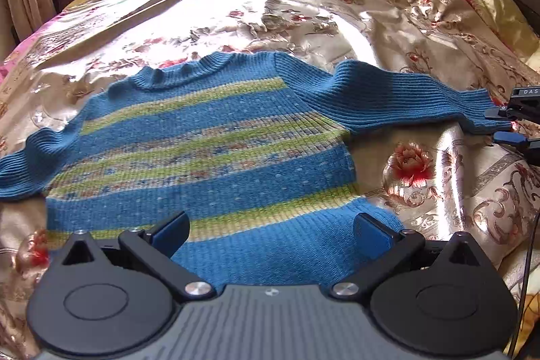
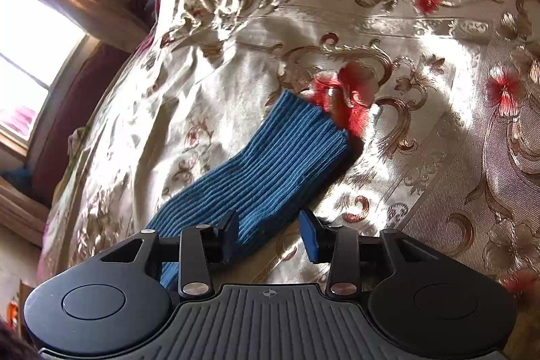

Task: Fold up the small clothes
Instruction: 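Grasp the sweater sleeve cuff with the right gripper and lift it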

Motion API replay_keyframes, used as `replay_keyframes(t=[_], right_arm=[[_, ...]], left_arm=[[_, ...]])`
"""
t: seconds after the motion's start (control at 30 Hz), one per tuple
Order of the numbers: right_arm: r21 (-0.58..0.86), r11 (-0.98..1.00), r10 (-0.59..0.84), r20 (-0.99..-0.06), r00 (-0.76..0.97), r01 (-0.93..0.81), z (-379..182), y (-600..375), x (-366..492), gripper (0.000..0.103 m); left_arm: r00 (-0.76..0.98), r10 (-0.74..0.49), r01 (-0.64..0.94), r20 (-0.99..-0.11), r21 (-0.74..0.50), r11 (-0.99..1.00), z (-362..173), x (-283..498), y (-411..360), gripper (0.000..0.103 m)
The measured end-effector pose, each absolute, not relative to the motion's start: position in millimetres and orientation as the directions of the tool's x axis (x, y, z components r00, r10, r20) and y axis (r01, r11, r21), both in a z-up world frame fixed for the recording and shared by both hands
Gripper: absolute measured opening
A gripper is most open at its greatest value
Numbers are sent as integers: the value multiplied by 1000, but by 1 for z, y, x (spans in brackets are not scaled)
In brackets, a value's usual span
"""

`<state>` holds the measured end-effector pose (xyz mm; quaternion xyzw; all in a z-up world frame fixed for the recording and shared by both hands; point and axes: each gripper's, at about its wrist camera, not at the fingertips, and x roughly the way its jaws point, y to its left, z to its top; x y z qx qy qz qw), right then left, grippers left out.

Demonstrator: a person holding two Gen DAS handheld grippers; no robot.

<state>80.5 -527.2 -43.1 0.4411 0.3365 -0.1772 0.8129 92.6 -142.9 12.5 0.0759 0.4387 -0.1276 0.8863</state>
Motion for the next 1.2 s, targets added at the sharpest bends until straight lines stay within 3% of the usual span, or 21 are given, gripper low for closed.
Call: replay_keyframes(t=[0.33,0.77,1.07,1.13,1.2], right_arm=[[662,436,-40,-662,748,609,-53,-548,68,27],[625,431,-143,-665,733,651,-50,-556,73,31],[633,444,-112,-663,741,634,-56,-561,88,34],[651,444,-91,-651,753,616,-58,-563,92,31],[663,438,-70,-649,758,608,-61,-566,93,13]], left_arm=[[559,-173,322,-811,19,947,4,99,-160,103],[537,-187,355,-822,19,935,1,101,-178,103],[527,-184,357,-829,20,934,6,92,-183,103],[536,-178,353,-825,28,935,8,88,-181,103],[540,-173,348,-824,32,937,9,85,-178,103]])
